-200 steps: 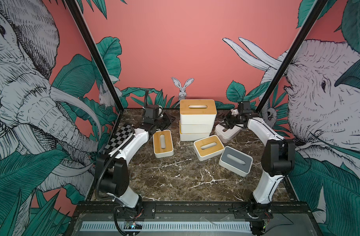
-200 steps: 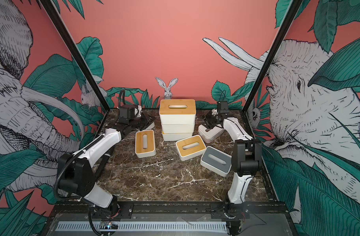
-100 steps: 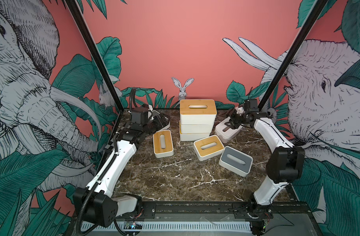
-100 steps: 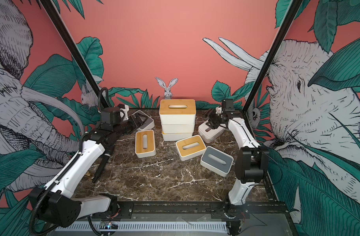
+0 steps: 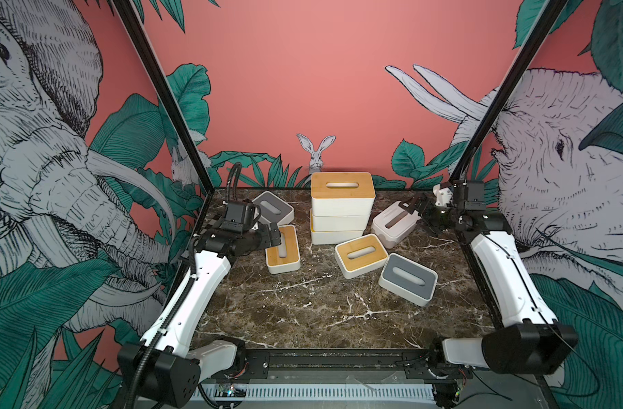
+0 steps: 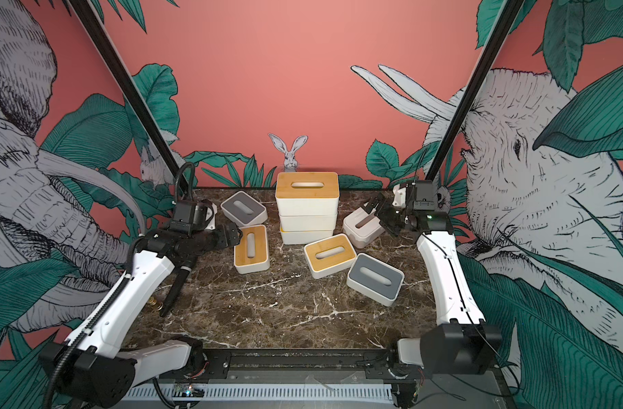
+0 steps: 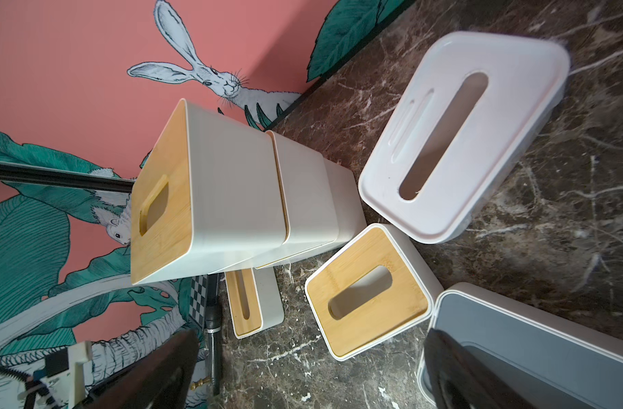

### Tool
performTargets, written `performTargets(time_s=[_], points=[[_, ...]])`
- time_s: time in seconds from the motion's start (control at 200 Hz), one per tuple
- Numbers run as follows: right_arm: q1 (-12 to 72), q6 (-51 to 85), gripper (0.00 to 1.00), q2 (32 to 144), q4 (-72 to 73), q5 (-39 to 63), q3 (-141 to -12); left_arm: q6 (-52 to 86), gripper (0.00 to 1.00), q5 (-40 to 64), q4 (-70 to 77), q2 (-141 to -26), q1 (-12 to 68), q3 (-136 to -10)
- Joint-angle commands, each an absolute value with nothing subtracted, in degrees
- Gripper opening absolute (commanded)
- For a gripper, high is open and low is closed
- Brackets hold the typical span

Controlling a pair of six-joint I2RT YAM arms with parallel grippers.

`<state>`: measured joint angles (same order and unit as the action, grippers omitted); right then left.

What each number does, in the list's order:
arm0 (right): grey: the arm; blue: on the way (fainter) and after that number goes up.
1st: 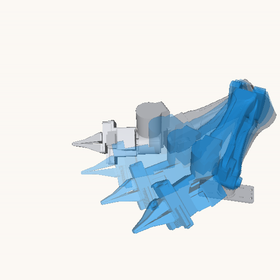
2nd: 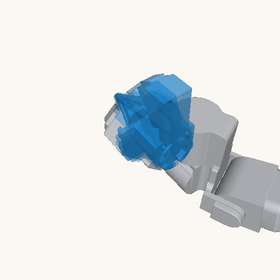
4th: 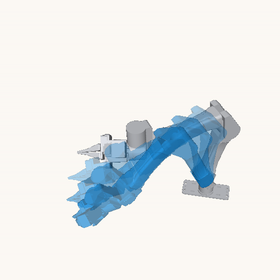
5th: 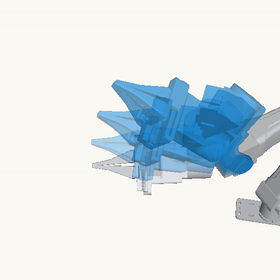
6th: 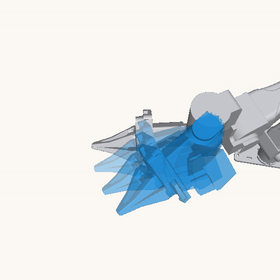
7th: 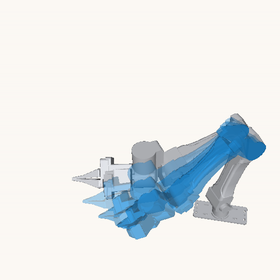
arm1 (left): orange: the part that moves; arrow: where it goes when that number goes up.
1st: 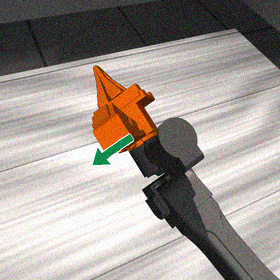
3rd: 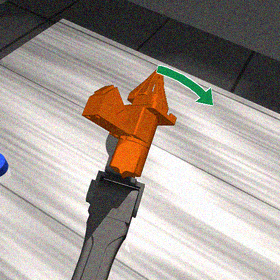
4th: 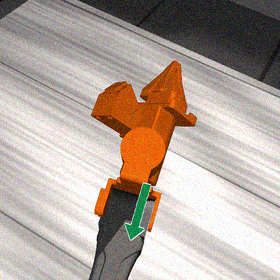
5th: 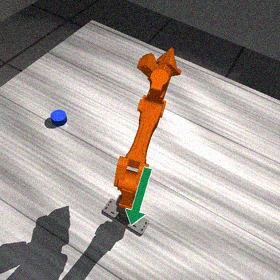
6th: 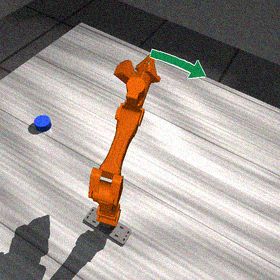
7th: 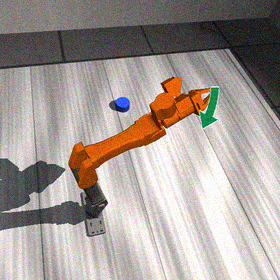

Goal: Stack the tissue boxes
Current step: Pick up the tissue box from the center of the board.

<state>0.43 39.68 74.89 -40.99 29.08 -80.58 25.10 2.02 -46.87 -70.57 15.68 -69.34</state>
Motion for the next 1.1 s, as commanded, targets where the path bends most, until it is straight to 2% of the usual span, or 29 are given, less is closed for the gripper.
performTargets(time_s=[0.0,0.28,0.54,0.88,1.095], points=[[0.35,36.99,0.99,72.14,-39.40,27.54,-79.10,21.56,0.98,-1.05,-50.23,-76.54,14.61,-70.97],[0.36,39.04,0.99,67.12,-33.66,30.85,-73.50,20.89,0.92,-2.99,-49.08,-95.94,13.76,-79.23],[0.44,39.89,1.00,64.86,-33.17,31.42,-70.84,22.61,0.86,-3.46,-46.83,-105.15,13.55,-83.27],[0.44,41.37,0.99,65.86,-30.90,33.58,-70.30,28.11,0.73,-4.96,-40.96,-106.88,13.58,-78.66],[0.57,41.75,0.99,65.91,-30.60,33.61,-70.00,32.20,0.61,-4.48,-38.42,-105.05,13.70,-73.82]])
